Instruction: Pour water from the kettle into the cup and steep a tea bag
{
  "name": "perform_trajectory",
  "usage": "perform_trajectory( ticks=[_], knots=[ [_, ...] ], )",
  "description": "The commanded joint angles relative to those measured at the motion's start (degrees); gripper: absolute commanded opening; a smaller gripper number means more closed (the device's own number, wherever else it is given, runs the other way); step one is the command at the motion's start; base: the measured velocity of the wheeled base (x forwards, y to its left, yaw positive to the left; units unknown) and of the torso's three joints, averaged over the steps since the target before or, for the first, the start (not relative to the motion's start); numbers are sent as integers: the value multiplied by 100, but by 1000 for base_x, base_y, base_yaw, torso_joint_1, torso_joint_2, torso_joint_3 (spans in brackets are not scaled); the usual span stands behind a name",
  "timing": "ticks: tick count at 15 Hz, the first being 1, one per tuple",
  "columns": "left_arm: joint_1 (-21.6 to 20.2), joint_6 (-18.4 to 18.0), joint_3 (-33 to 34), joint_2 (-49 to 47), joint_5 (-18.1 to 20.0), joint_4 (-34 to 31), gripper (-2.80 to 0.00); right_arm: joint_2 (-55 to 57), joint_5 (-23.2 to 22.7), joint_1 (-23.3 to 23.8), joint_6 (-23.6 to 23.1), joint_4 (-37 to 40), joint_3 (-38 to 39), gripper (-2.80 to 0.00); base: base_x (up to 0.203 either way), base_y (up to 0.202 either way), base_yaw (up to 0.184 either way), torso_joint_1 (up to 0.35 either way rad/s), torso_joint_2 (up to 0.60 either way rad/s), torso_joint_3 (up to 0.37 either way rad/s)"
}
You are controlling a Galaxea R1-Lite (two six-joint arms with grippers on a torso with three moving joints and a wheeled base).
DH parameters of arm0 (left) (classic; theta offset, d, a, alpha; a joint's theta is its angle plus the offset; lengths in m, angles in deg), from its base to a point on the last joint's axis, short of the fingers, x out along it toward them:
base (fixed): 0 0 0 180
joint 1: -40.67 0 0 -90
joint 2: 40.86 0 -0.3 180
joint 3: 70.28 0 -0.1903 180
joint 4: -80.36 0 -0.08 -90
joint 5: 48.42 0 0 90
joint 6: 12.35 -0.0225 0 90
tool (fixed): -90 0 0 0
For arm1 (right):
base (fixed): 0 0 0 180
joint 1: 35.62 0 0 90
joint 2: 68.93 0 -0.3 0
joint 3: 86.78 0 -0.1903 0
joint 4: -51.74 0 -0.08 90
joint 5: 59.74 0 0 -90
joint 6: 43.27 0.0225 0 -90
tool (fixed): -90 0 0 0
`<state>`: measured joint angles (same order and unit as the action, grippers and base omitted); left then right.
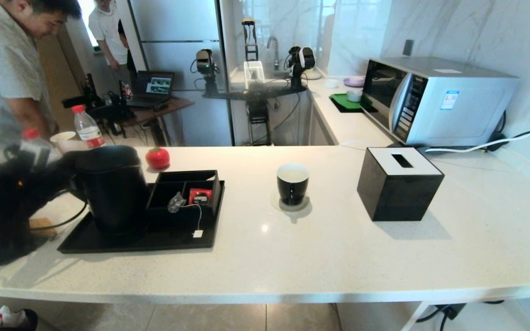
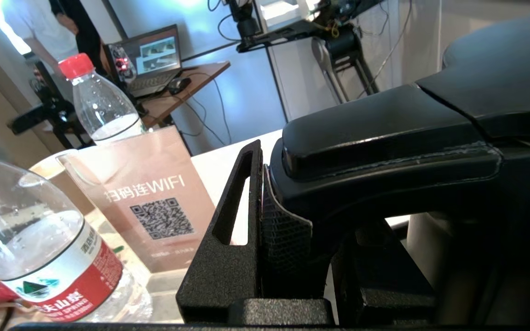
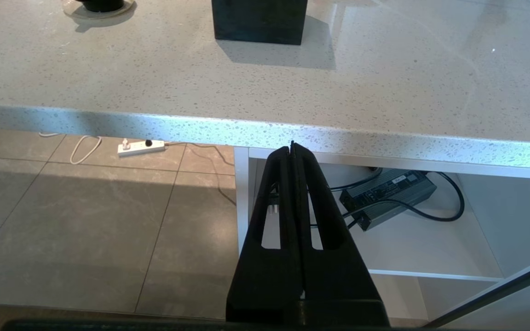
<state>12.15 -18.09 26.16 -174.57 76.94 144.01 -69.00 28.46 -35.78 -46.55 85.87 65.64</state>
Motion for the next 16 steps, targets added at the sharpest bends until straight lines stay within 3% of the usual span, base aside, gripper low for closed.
perform_trajectory(
  ticks=[1,7,16],
  knots=[
    [-20,97,25,167,-1,209,-280,7,-5,-2,-6,5,0,-280,0,0,0,0,0,0],
    [-90,369,33,398,-38,219,-280,7,-5,-2,-6,5,0,-280,0,0,0,0,0,0],
    [-737,467,95,678,6,211,-280,7,-5,-2,-6,5,0,-280,0,0,0,0,0,0]
  ],
)
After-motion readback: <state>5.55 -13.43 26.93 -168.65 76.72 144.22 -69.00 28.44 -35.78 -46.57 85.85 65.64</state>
